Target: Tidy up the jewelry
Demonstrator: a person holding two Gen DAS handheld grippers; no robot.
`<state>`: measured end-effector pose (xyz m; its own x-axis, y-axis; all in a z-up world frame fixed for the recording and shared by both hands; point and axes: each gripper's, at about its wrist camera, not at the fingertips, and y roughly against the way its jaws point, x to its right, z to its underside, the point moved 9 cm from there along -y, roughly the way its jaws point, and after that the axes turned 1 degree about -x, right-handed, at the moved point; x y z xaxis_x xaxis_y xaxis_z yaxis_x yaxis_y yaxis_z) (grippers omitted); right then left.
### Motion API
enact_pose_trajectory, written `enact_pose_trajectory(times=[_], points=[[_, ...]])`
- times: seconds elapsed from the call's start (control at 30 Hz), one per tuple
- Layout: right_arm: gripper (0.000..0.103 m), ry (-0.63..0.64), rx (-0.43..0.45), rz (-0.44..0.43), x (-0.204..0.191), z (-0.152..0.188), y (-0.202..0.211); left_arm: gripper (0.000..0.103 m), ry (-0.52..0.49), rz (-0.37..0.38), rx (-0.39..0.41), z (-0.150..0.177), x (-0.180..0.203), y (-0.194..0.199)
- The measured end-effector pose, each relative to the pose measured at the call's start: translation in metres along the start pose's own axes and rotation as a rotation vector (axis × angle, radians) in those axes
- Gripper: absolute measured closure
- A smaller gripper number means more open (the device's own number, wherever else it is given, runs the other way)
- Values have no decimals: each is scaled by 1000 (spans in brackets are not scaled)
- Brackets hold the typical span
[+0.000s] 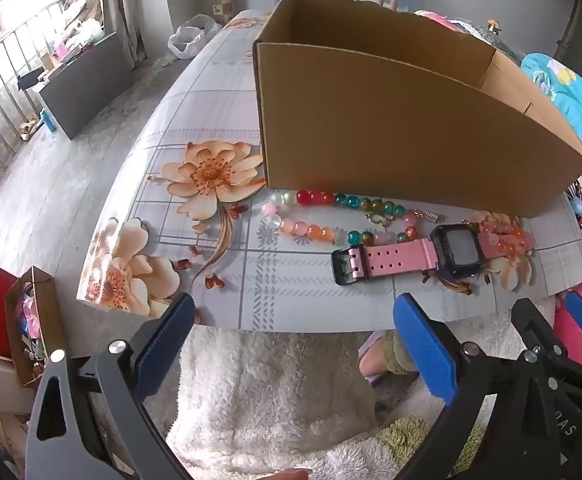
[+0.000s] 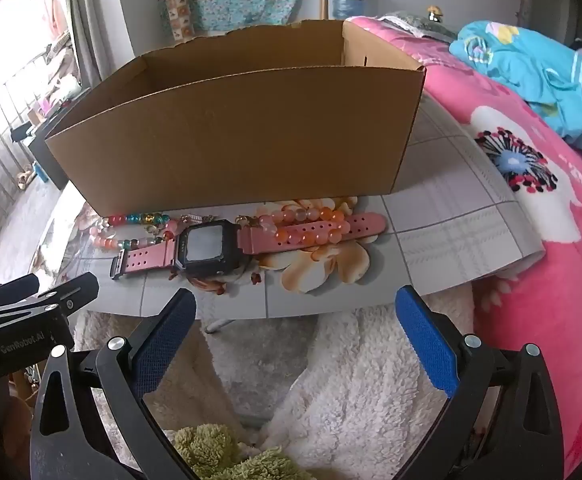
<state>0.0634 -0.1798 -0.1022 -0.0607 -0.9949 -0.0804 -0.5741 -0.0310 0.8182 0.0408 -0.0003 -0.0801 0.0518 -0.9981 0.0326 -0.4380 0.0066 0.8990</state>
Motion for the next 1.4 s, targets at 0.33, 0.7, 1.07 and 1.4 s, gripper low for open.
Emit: enact_pose_trajectory(times=[0.33,0.7,1.07,1.4], points=[[8,-1,-3,-6,0,-1,0,6,0,-4,4,0,-3,0],[8,5,-8,-1,-3,-2,1,6,-3,-7,3,0,-2,1],[8,6,-7,0,-3,-2,0,6,-3,-10,4,-3,-3,3],[8,6,-7,0,-3,-2,-1,6,-5,-10,5,-4,-4,4]])
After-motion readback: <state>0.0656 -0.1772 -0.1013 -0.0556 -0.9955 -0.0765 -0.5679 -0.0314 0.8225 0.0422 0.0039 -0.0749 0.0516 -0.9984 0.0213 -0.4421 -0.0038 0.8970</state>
